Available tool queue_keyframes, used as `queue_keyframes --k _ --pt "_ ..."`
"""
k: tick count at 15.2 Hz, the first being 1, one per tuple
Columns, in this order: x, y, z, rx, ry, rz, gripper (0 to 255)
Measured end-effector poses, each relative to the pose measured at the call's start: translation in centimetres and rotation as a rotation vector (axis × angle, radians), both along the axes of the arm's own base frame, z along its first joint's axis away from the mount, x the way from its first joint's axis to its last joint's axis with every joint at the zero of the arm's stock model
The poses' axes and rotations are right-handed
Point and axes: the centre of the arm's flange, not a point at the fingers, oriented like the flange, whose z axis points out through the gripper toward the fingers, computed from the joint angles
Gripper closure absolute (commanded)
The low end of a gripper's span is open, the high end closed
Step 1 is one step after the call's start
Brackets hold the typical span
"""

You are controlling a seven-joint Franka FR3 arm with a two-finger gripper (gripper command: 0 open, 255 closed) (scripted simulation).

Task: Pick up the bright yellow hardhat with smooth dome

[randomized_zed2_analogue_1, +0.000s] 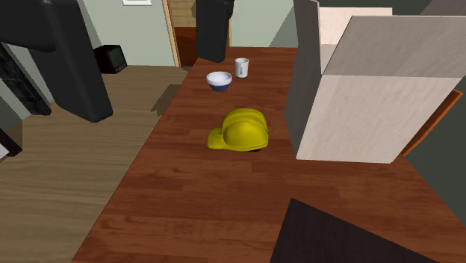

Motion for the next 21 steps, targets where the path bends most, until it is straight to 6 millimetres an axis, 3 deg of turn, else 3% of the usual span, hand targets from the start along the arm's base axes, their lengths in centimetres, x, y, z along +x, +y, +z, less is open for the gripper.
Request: queue_keyframes --k 2,5,21 --pt "0.2 -0.6 -0.3 -0.001 0.001 0.003 0" --pt "1.2 -2.9 -1.9 -0.007 0.007 0.021 0" --pt "9.3 -18.3 -14.1 -0.045 0.044 0.135 0"
